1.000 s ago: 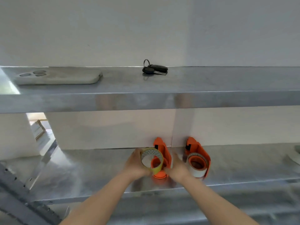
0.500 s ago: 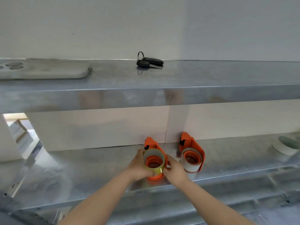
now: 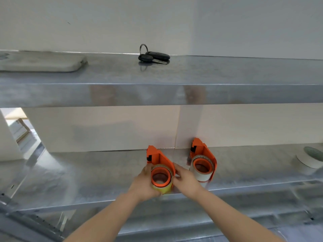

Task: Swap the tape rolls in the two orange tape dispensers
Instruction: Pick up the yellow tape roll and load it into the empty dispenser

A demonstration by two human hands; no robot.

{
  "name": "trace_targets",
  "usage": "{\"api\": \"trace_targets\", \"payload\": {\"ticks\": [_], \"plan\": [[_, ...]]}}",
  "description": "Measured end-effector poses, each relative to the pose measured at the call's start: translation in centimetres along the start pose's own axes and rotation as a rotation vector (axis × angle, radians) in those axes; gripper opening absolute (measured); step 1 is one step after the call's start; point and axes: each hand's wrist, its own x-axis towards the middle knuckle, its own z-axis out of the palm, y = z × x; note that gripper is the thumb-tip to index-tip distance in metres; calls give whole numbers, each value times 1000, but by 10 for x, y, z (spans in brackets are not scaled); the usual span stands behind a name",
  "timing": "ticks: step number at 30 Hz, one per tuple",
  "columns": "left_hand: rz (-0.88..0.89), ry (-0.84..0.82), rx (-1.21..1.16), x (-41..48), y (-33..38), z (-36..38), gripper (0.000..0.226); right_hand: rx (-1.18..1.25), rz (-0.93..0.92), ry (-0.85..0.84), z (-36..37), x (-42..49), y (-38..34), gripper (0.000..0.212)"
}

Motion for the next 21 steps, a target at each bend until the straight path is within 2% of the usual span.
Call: {"api": "trace_targets", "payload": {"ticks": [3, 5, 7, 9, 12, 15, 19, 21], "plan": [[-13, 9, -4, 0, 2, 4, 83, 30, 0, 21, 0, -2, -1, 41], [-40, -27, 30, -1, 3, 5, 101, 43, 10, 26, 0, -3, -1, 40], [-82, -72, 53, -1, 6, 8, 131, 29, 27, 27, 3, -4, -2, 40], [-169, -5, -118, -2, 11, 12, 137, 35, 48, 66, 5, -4, 0, 39], [-427, 138, -458, -1, 24, 13, 115, 101, 87, 139, 9, -4, 2, 38], [-612, 166, -758, 0, 26, 12, 84, 171, 124, 188, 13, -4, 1, 36], [-566, 228, -946, -10, 30, 9, 47, 366, 203, 247, 17, -8, 3, 36], [-496, 271, -976, -16, 37, 7, 45, 514, 239, 264, 22, -12, 4, 35]]}}
